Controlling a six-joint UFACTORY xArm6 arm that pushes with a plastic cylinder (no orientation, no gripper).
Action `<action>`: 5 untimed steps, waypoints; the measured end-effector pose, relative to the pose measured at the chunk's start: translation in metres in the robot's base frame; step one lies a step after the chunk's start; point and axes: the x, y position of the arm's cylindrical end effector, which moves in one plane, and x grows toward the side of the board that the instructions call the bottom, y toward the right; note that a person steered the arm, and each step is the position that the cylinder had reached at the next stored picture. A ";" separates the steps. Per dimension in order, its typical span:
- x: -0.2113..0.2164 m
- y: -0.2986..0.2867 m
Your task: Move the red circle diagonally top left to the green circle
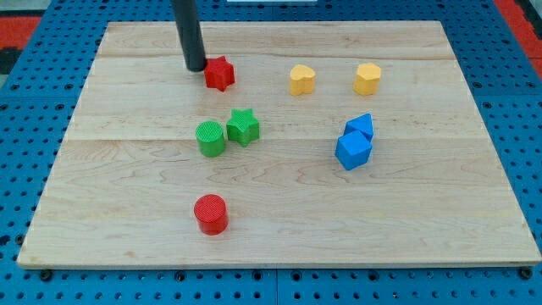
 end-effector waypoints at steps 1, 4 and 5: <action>0.006 0.034; 0.026 -0.012; 0.089 -0.050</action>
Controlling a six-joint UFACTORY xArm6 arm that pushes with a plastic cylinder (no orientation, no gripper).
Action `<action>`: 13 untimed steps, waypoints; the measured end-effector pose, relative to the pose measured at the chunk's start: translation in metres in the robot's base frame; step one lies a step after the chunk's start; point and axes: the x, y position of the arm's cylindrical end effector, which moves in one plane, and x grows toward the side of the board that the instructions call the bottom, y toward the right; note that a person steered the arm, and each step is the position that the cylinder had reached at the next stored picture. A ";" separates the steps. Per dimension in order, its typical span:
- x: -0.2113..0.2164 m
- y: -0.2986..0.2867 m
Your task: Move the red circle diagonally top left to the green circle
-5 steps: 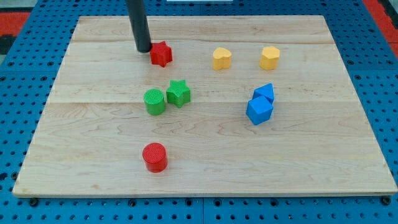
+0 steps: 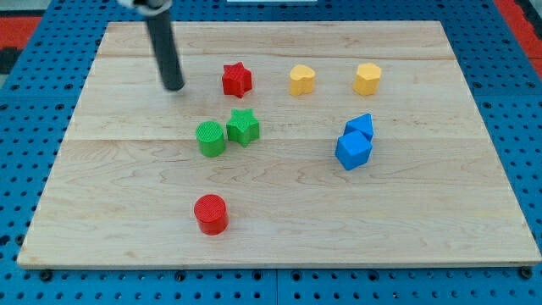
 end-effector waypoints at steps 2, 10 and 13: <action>0.134 0.069; 0.118 -0.033; 0.073 -0.008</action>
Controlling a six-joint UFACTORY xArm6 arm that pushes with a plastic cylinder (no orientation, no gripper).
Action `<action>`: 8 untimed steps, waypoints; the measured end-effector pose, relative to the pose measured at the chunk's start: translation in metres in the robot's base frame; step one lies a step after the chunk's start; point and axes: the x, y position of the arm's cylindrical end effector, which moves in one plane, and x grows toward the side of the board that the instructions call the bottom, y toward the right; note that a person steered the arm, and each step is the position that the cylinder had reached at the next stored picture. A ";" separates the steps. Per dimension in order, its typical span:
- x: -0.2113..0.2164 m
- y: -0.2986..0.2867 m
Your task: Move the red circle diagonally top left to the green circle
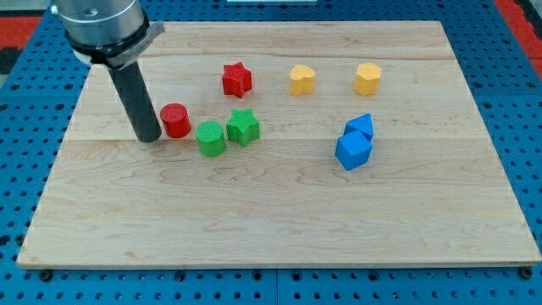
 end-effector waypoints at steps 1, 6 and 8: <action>0.005 0.024; -0.088 0.028; -0.088 0.028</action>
